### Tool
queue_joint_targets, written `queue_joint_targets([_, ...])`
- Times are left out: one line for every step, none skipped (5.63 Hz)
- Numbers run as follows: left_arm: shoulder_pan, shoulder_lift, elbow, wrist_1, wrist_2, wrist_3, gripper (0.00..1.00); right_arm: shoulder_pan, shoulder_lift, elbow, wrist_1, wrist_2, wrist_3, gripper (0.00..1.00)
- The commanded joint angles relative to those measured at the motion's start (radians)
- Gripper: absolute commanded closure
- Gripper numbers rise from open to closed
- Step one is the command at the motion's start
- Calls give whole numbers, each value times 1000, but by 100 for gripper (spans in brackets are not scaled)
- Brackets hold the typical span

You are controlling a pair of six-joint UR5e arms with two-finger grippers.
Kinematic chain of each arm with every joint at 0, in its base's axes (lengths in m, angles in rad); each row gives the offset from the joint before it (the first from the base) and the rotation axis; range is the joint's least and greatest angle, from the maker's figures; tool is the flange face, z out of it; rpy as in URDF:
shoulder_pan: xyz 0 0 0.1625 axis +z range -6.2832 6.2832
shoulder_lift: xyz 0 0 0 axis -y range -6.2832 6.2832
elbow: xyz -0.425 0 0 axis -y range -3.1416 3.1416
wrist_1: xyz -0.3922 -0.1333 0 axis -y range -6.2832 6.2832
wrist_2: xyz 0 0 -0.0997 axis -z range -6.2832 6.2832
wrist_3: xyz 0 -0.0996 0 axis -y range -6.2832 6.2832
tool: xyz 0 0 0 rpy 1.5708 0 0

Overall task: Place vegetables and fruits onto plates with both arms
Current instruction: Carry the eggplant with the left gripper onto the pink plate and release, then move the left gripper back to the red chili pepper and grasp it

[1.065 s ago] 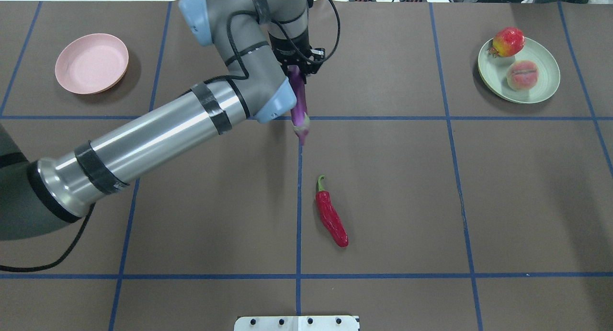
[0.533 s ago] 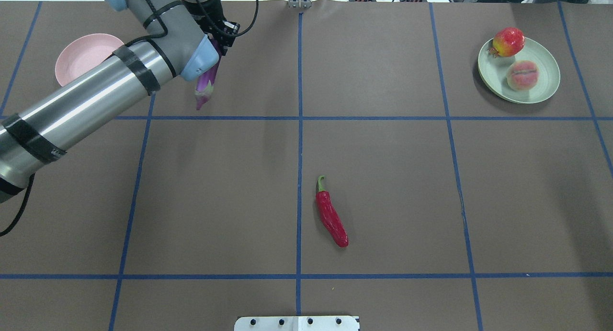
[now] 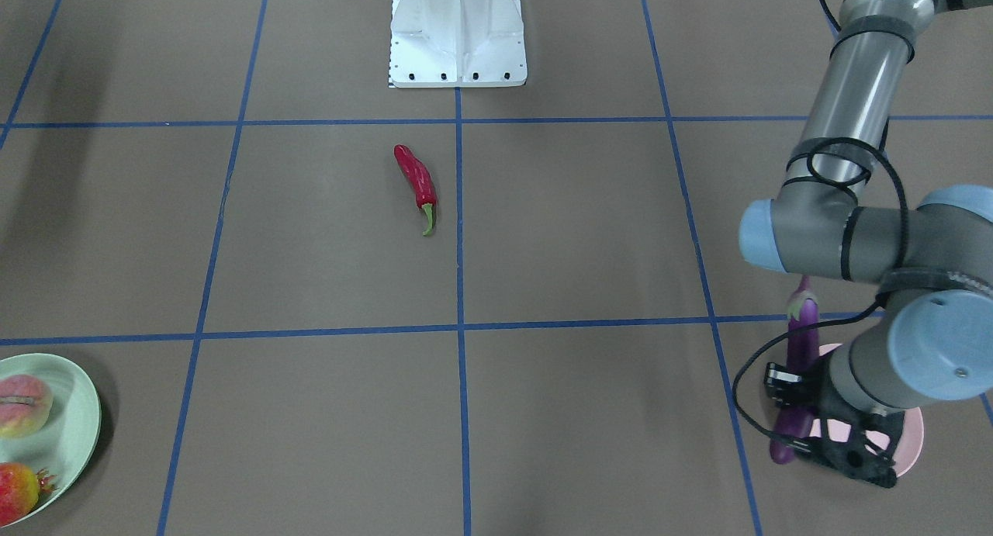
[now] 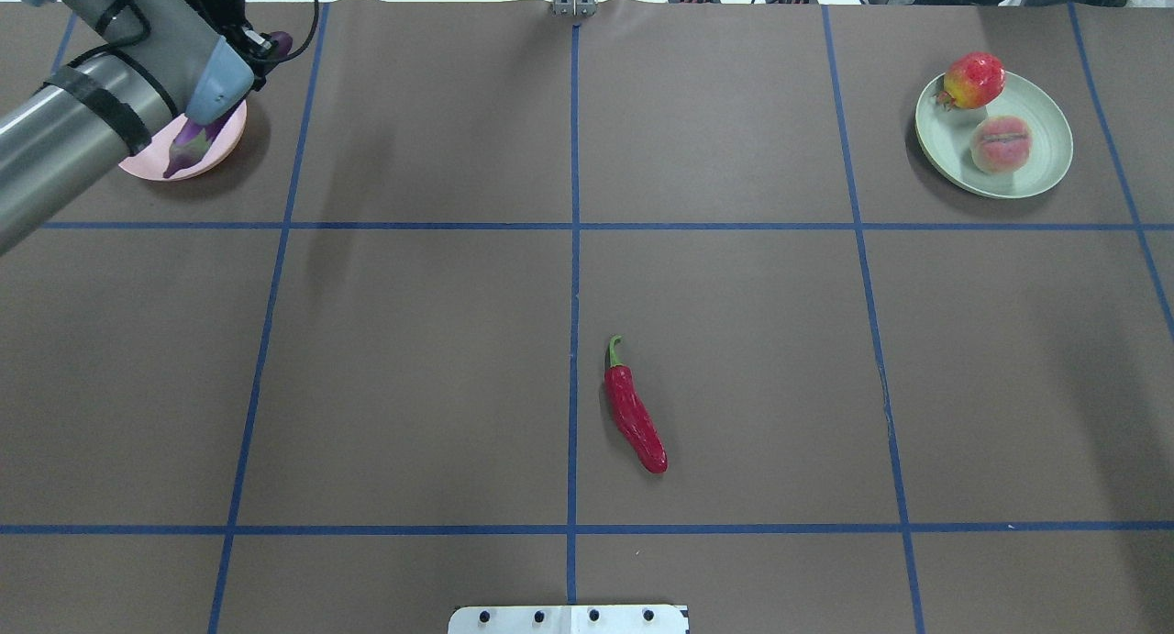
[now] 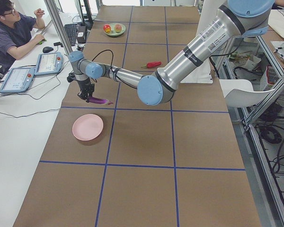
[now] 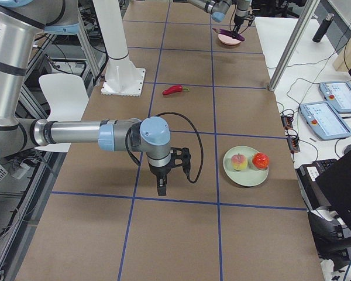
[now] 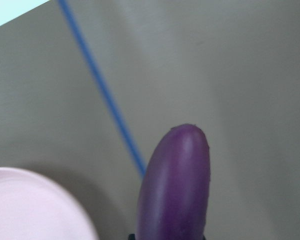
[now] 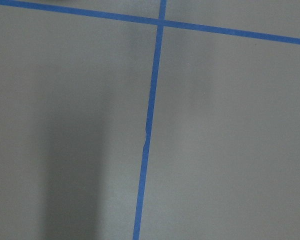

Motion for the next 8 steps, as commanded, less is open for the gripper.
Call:
queue_joint_targets([-20,48,70,-69,81,38,84,0,0,-3,0,2,0,0])
queue_joint_targets([-19,65,74,-89,89,38,46,0,1,-4,2,2,0,0])
queue_joint_targets([-13,88,61,-133,87,34,0,0,1,-4,0,2,0,0])
queue_joint_targets([-14,88,1,-121,78,22,0,0,4,-4,0,2,0,0])
queue_joint_targets([-13,83,-92,-57,1,-108,0,0,4,-4,0,2,0,0])
queue_joint_targets([24,80,-191,-49,-56,-329,0,0,4,-4,0,2,0,0])
queue_joint_targets([173,73,-281,-51,-60,-577,0,0,6,-4,0,2,0,0])
queue_joint_targets([302,68,-374,-51,-52,-815,0,0,6,-4,0,2,0,0])
